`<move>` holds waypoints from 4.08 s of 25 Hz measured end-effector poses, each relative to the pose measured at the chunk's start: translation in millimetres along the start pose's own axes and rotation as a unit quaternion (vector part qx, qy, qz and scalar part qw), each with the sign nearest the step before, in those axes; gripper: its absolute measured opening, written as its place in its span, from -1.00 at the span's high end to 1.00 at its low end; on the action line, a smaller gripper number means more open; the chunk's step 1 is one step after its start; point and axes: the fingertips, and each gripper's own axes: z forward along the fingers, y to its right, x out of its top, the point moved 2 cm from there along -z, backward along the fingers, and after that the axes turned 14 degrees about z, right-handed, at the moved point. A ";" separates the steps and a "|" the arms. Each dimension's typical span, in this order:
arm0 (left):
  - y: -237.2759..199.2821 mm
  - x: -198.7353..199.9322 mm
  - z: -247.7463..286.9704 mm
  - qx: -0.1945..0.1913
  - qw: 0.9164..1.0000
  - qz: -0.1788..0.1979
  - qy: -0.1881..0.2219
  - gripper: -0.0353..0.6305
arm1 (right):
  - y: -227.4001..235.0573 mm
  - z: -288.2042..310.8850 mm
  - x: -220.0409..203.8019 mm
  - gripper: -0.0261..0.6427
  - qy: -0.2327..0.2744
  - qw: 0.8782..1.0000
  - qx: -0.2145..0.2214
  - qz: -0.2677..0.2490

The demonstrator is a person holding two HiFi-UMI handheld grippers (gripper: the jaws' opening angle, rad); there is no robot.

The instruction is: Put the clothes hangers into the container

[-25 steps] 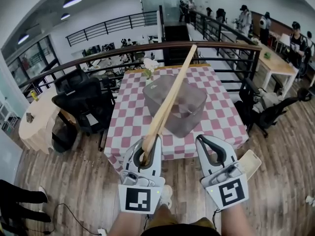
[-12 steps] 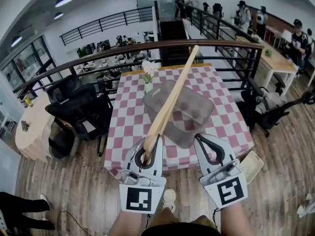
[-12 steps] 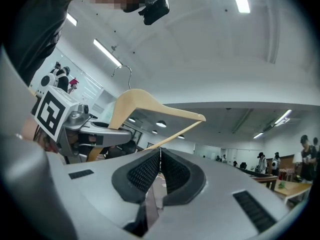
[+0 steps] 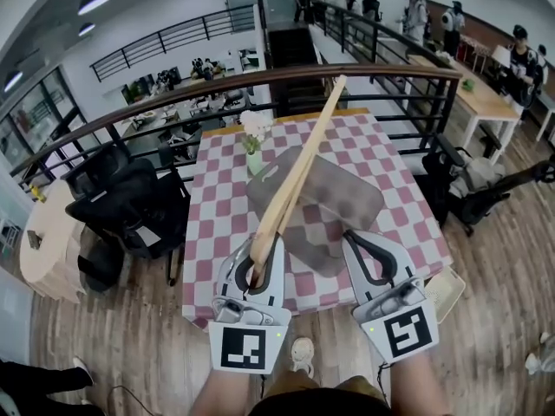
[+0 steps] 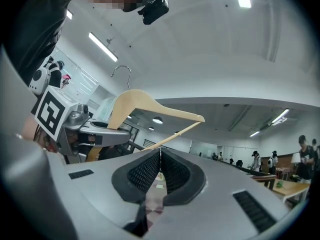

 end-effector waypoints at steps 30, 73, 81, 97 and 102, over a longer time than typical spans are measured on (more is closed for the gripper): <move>-60.1 -62.5 71.5 -0.026 0.999 -0.024 0.012 0.87 | 9.9 93.7 -23.8 0.82 -0.013 1.000 -0.027 -0.002; -30.8 -121.8 143.5 -0.002 0.987 0.029 -0.158 0.87 | 102.4 165.0 -44.6 0.82 -0.010 0.996 0.087 0.037; -24.3 -140.6 145.6 -0.014 0.979 0.022 -0.203 0.87 | 106.7 177.3 -45.8 0.82 -0.007 0.994 0.098 0.042; -17.9 -194.4 138.6 -0.065 0.945 0.004 -0.321 0.87 | 101.8 196.0 -58.3 0.82 -0.015 0.992 0.117 0.050; -13.6 -205.2 139.7 -0.079 0.935 -0.004 -0.345 0.87 | 101.6 198.7 -62.4 0.82 -0.023 0.991 0.120 0.048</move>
